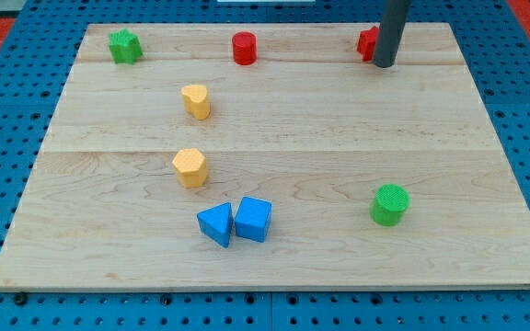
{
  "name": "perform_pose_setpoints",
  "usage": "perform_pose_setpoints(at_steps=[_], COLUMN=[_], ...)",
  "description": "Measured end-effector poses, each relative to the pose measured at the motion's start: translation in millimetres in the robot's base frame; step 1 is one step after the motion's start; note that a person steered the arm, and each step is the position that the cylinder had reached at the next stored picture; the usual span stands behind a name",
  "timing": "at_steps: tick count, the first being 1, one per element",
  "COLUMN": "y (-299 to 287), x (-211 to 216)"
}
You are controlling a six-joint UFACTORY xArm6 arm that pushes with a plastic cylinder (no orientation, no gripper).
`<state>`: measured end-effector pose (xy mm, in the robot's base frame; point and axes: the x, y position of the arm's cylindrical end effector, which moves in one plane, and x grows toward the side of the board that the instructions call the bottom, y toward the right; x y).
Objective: Slide the yellow heart to the center left
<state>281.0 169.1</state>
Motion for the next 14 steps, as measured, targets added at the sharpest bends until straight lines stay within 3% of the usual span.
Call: perform_pose_setpoints(at_steps=[3,4,7,9,10,11,14], y=[4.2,-11.4,-165.1,-300.3,-306.8,-310.9,-354.8], x=[0.0,25.5,37.7,77.2,78.0,117.5,126.2])
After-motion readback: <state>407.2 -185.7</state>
